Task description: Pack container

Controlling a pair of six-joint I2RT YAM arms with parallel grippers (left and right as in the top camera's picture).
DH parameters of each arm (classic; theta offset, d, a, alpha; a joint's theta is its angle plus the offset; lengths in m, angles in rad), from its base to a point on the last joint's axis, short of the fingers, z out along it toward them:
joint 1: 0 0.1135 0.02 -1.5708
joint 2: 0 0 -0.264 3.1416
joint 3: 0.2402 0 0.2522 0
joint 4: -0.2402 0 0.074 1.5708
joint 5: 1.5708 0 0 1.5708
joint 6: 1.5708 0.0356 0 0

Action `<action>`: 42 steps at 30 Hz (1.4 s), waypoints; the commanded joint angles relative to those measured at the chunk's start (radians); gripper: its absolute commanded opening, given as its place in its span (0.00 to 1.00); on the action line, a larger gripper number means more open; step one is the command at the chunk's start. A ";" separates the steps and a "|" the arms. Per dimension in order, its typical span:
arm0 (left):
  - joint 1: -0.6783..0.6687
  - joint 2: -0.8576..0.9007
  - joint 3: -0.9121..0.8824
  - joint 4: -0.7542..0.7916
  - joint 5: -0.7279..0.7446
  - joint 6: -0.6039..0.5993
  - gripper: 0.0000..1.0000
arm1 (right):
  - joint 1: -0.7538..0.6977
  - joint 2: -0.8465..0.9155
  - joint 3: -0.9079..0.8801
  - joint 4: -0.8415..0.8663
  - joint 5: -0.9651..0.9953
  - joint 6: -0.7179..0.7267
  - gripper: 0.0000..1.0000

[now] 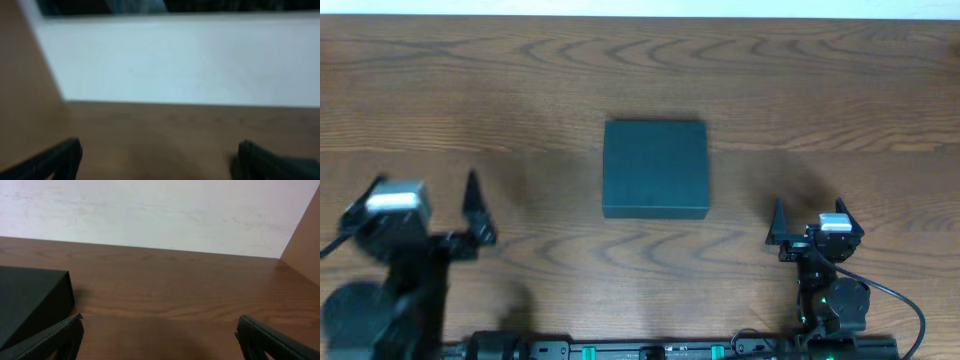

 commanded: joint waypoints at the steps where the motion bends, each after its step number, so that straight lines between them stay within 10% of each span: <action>1: 0.006 -0.005 -0.221 0.184 0.085 -0.086 0.98 | -0.011 -0.006 -0.004 0.000 0.010 -0.013 0.99; 11: 0.006 -0.167 -0.677 0.595 0.059 -0.122 0.99 | -0.011 -0.006 -0.004 0.000 0.010 -0.013 0.99; 23: 0.006 -0.492 -0.877 0.589 -0.082 -0.122 0.98 | -0.011 -0.006 -0.004 0.000 0.010 -0.013 0.99; 42: 0.006 -0.495 -1.003 0.482 -0.081 -0.068 0.98 | -0.011 -0.006 -0.004 0.000 0.010 -0.013 0.99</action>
